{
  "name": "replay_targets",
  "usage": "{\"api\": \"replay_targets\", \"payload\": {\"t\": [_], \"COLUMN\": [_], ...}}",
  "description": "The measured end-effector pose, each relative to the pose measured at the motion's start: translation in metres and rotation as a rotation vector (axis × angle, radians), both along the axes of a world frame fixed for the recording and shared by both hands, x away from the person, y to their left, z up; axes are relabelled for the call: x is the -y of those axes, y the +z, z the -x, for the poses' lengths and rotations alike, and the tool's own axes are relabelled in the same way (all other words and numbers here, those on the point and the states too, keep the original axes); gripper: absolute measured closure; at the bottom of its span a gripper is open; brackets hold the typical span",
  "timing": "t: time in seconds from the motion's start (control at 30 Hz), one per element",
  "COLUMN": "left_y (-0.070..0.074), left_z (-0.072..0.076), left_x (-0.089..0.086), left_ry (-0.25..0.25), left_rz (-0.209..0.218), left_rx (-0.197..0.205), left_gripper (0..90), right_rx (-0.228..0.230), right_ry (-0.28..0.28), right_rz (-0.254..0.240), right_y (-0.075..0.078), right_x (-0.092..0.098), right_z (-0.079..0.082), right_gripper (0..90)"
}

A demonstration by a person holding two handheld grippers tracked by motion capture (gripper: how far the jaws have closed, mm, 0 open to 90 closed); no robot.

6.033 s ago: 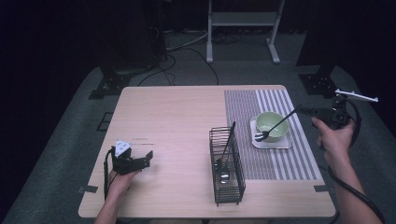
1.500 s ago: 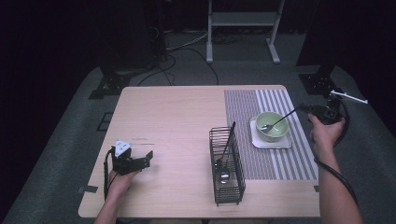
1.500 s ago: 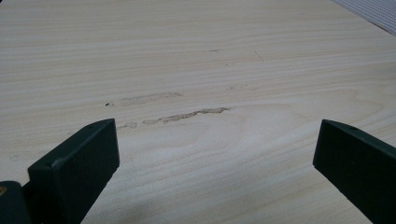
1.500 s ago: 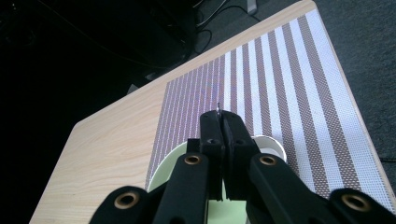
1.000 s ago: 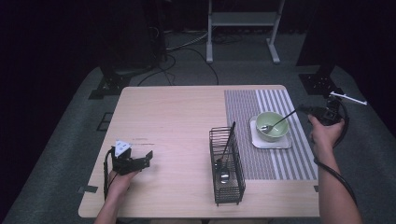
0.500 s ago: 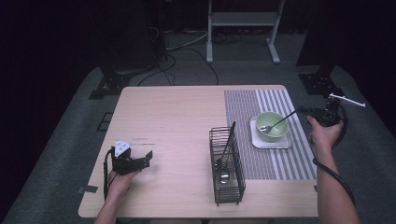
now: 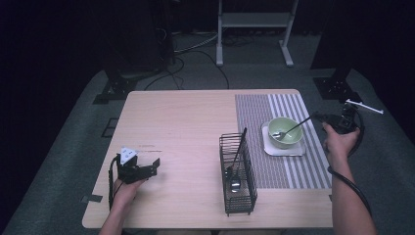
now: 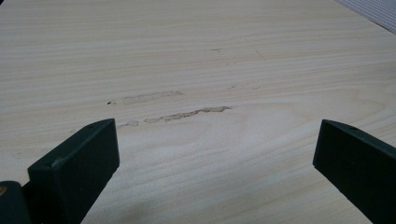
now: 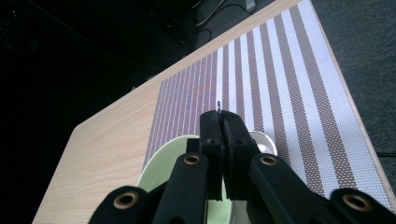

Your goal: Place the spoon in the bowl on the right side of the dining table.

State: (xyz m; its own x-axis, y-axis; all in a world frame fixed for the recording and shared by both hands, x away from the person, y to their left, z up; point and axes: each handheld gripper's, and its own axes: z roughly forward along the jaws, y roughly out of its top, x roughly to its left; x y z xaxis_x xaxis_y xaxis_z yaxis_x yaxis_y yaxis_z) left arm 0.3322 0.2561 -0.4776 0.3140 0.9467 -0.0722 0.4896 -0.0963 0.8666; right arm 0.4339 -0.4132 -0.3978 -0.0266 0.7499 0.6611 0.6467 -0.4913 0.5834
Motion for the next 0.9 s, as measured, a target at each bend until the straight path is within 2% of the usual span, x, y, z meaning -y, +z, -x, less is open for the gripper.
{"api": "replay_targets", "payload": {"t": [0.37,0.9], "left_y": [0.000,0.000], "left_z": [0.000,0.000], "left_x": [0.000,0.000], "left_ry": [0.001,0.001], "left_rz": [-0.001,-0.002], "left_rx": [-0.001,0.001], "left_gripper": [0.0,0.0], "right_rx": [-0.012,-0.030], "right_ry": [-0.018,-0.025], "right_rz": [-0.016,-0.010], "right_y": [-0.008,-0.014], "right_x": [0.006,0.011], "right_z": [0.003,0.004], "right_gripper": [85.4,85.5]}}
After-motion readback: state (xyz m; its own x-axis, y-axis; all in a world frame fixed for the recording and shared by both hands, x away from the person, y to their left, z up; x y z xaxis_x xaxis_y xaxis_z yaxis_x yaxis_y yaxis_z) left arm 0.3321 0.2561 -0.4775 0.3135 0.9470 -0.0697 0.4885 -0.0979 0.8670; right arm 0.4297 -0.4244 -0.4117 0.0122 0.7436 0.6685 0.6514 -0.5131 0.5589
